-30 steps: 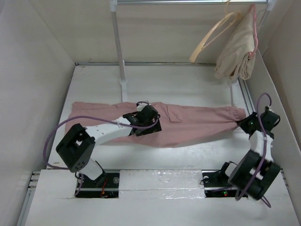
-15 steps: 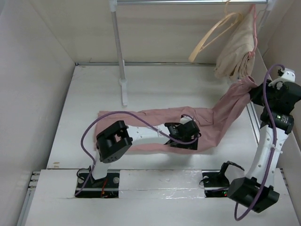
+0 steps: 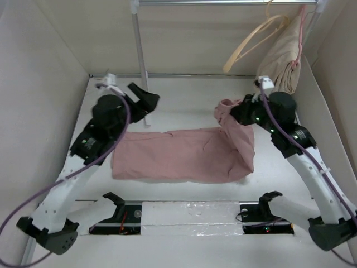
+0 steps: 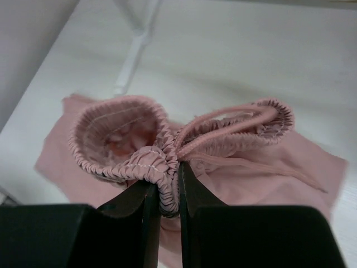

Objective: Place the trousers on the hanger
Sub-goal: Fold the trousers at the center of the board.

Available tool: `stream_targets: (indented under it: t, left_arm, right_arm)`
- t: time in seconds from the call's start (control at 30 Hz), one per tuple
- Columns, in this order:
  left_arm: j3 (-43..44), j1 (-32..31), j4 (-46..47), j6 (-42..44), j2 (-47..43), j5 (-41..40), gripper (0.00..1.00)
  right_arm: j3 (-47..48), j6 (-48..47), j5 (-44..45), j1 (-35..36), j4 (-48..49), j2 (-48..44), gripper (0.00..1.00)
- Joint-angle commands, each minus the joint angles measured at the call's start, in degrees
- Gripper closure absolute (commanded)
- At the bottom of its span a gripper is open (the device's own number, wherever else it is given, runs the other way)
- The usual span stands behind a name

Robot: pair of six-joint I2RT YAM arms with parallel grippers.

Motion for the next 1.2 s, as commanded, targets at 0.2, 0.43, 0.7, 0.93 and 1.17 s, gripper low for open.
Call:
stream_targets:
  t: [0.2, 0.43, 0.7, 0.93, 1.17]
  left_arm:
    - [7.1, 24.3, -10.4, 10.5, -3.9, 10.1, 0.21]
    - [20.5, 24.3, -13.2, 11.2, -1.8, 4.0, 0.2]
    - [23.0, 24.3, -15.1, 12.3, -3.7, -1.9, 0.2]
    - [17.2, 24.3, -16.3, 14.6, -3.8, -9.5, 0.19]
    - [-5.7, 24.3, -14.1, 16.5, -5.0, -4.5, 0.2]
  right_arm:
    - [16.6, 11.0, 19.8, 30.7, 16.2, 22.1, 1.0]
    - [36.8, 13.0, 18.8, 42.9, 18.5, 45.3, 1.0]
    - [48.8, 18.5, 6.1, 51.5, 23.0, 67.1, 0.53]
    - [38.9, 10.4, 3.0, 50.1, 20.1, 60.7, 0.14]
    - [4.0, 4.5, -1.5, 35.3, 25.5, 34.0, 0.62]
